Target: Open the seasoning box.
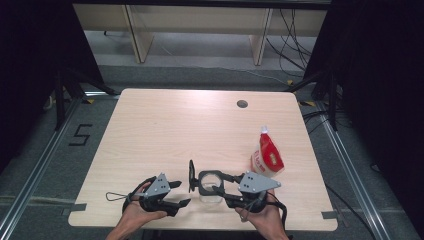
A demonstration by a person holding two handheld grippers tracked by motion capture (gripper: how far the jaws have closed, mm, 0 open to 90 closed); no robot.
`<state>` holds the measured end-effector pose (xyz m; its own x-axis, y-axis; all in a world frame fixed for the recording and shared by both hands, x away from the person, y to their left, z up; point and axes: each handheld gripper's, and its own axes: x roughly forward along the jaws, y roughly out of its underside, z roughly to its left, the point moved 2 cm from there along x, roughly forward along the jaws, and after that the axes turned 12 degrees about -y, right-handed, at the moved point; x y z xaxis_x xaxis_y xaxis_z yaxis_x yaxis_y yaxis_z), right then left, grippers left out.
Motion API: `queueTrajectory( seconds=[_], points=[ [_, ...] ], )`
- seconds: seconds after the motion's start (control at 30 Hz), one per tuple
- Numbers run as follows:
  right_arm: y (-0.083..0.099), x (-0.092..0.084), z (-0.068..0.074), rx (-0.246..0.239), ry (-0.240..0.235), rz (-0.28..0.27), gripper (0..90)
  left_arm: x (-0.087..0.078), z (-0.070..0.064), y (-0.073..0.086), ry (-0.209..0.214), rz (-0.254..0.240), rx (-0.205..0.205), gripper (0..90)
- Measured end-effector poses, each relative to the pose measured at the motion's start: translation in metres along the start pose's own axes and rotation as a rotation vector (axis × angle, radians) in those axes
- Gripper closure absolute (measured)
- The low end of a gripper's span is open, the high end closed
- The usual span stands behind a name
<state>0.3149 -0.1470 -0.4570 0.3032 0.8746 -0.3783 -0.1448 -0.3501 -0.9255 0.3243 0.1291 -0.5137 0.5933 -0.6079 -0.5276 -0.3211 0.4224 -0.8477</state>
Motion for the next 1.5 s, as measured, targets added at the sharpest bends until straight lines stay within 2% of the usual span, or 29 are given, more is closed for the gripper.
queueTrajectory(
  seconds=[0.07, 0.13, 0.17, 0.23, 0.27, 0.33, 0.37, 0.47, 0.5, 0.53, 0.57, 0.6, 0.63, 0.67, 0.7, 0.73, 0.77, 0.8, 0.93, 0.97, 1.0, 1.1, 1.17, 1.2, 1.27, 1.3, 1.43, 1.47, 1.5],
  points=[
    [0.006, -0.008, 0.001, 0.01, 0.015, 0.015, 52.4, -0.004, -0.001, 0.001, -0.007, 0.01, -0.006, 28.9],
    [0.011, -0.017, 0.001, 0.026, 0.034, 0.004, 50.3, -0.006, -0.004, 0.001, -0.011, -0.017, -0.042, 26.4],
    [0.014, -0.022, 0.002, 0.039, 0.048, 0.012, 49.8, -0.009, -0.003, 0.001, -0.023, 0.006, -0.04, 25.3],
    [0.018, -0.03, 0.0, 0.01, 0.074, 0.0, 48.9, -0.01, -0.004, 0.002, -0.024, -0.011, -0.063, 23.0],
    [0.021, -0.034, 0.002, 0.05, 0.068, -0.011, 48.9, -0.012, -0.004, 0.002, -0.03, 0.001, -0.06, 21.5],
    [0.025, -0.039, 0.003, 0.064, 0.099, -0.01, 48.8, -0.014, -0.005, 0.003, -0.032, 0.009, -0.086, 19.9],
    [0.027, -0.043, 0.003, 0.062, 0.092, 0.002, 48.4, -0.014, -0.006, 0.004, -0.029, 0.009, -0.105, 18.4],
    [0.033, -0.052, 0.002, 0.066, 0.113, 0.002, 47.9, -0.016, -0.005, 0.005, -0.031, 0.017, -0.09, 15.8],
    [0.036, -0.057, 0.002, 0.083, 0.122, -0.001, 47.3, -0.017, -0.007, 0.006, -0.044, 0.024, -0.11, 15.2],
    [0.036, -0.057, 0.002, 0.083, 0.122, -0.001, 47.3, -0.017, -0.006, 0.006, -0.045, 0.031, -0.095, 15.2],
    [0.037, -0.058, 0.002, 0.085, 0.118, -0.009, 47.1, -0.016, -0.006, 0.006, -0.037, 0.012, -0.083, 15.2],
    [0.039, -0.061, 0.001, 0.084, 0.128, -0.001, 46.3, -0.017, -0.005, 0.007, -0.052, 0.03, -0.072, 15.2],
    [0.041, -0.064, 0.001, 0.093, 0.144, 0.002, 45.6, -0.017, -0.006, 0.008, -0.057, 0.032, -0.104, 15.2],
    [0.042, -0.065, 0.003, 0.124, 0.134, 0.006, 45.2, -0.017, -0.007, 0.007, -0.06, 0.024, -0.109, 15.2],
    [0.044, -0.067, 0.002, 0.129, 0.134, 0.012, 44.8, -0.019, -0.005, 0.007, -0.072, 0.034, -0.086, 15.1],
    [0.045, -0.069, 0.002, 0.128, 0.147, 0.007, 44.0, -0.019, -0.006, 0.007, -0.061, 0.016, -0.089, 15.2],
    [0.048, -0.073, 0.0, 0.116, 0.171, 0.002, 41.8, -0.02, -0.008, 0.007, -0.069, 0.021, -0.119, 15.4],
    [0.048, -0.073, 0.0, 0.116, 0.171, 0.002, 41.8, -0.021, -0.008, 0.007, -0.07, 0.024, -0.107, 15.4],
    [0.055, -0.083, -0.001, 0.177, 0.196, -0.012, 40.2, -0.025, -0.011, 0.008, -0.074, 0.013, -0.103, 15.5],
    [0.057, -0.085, -0.001, 0.2, 0.214, -0.037, 40.1, -0.026, -0.013, 0.009, -0.079, 0.02, -0.127, 15.5],
    [0.058, -0.088, -0.001, 0.202, 0.216, -0.022, 39.9, -0.027, -0.013, 0.009, -0.075, 0.019, -0.13, 15.4],
    [0.062, -0.094, 0.001, 0.242, 0.256, -0.038, 38.5, -0.03, -0.013, 0.01, -0.082, 0.023, -0.119, 15.3],
    [0.064, -0.098, -0.002, 0.218, 0.281, -0.037, 37.9, -0.03, -0.016, 0.01, -0.075, 0.011, -0.148, 15.2],
    [0.065, -0.099, 0.001, 0.259, 0.297, -0.04, 37.5, -0.03, -0.016, 0.01, -0.072, 0.013, -0.134, 15.2],
    [0.066, -0.102, -0.003, 0.233, 0.306, -0.034, 37.2, -0.03, -0.018, 0.01, -0.063, 0.011, -0.157, 15.1],
    [0.066, -0.103, -0.001, 0.254, 0.312, -0.033, 37.1, -0.03, -0.02, 0.01, -0.052, 0.005, -0.176, 15.0],
    [0.069, -0.105, -0.004, 0.244, 0.318, -0.033, 37.0, -0.032, -0.024, 0.011, -0.051, 0.018, -0.161, 15.0],
    [0.069, -0.106, -0.006, 0.225, 0.33, -0.032, 37.1, -0.032, -0.025, 0.011, -0.051, 0.012, -0.158, 15.0],
    [0.069, -0.106, -0.005, 0.237, 0.325, -0.032, 37.1, -0.033, -0.025, 0.011, -0.058, 0.023, -0.143, 15.0]
  ],
)
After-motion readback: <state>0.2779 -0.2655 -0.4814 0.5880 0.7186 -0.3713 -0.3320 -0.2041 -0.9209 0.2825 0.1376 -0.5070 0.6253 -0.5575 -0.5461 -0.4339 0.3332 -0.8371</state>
